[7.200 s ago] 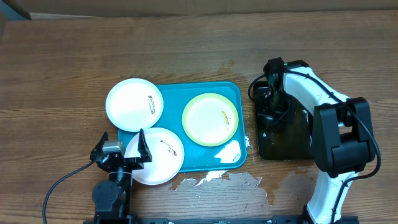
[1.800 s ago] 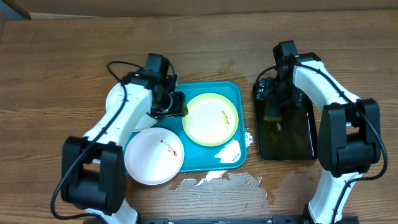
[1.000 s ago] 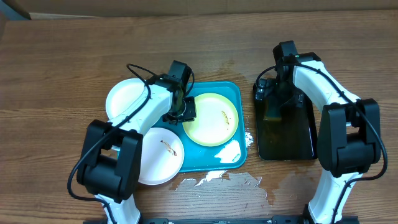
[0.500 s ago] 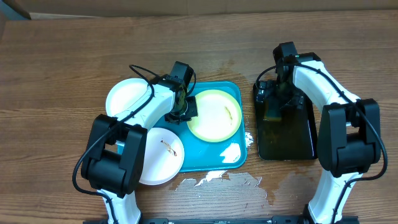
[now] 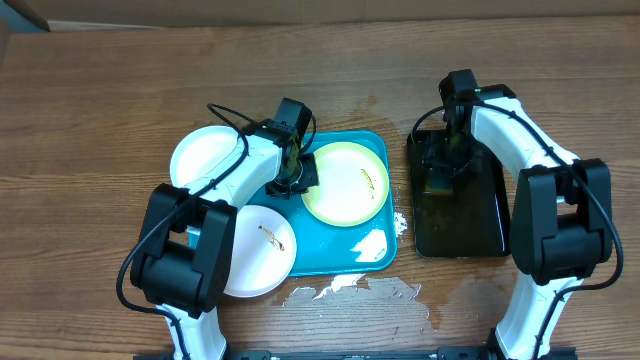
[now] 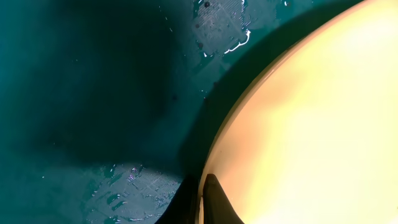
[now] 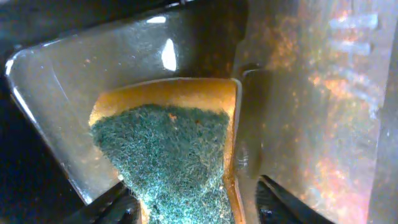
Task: Clean dirty plates on tray and stack at the side
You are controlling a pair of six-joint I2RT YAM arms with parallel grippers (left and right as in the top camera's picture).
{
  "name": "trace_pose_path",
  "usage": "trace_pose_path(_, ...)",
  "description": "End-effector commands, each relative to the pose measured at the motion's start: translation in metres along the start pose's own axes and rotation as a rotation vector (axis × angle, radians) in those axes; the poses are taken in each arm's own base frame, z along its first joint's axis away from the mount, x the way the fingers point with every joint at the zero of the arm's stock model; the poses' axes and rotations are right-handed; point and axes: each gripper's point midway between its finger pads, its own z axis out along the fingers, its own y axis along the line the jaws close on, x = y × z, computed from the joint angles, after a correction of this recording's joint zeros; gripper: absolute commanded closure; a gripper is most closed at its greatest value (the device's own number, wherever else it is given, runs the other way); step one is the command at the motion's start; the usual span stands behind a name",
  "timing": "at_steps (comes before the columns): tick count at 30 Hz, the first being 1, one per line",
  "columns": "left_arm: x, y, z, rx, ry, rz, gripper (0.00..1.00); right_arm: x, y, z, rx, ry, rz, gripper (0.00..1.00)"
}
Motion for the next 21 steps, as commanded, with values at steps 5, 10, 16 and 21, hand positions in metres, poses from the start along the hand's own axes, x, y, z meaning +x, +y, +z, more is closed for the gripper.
trace_pose_path(5,-0.001,0.02,0.01,-0.086,-0.005,-0.046,0.96,-0.001,-0.002,-0.013,-0.006,-0.021,0.005,0.41)
trace_pose_path(10,-0.001,0.02,0.01,-0.086,-0.004,-0.046,0.96,0.004,-0.005,-0.013,0.007,-0.001,0.004,0.43)
trace_pose_path(16,-0.001,0.02,0.01,-0.085,-0.005,-0.046,0.96,0.011,-0.032,-0.015,0.14,0.008,0.143,0.46)
trace_pose_path(21,-0.001,0.02,0.01,-0.086,-0.004,-0.046,0.96,0.019,-0.03,-0.015,0.126,0.043,0.148,0.47)
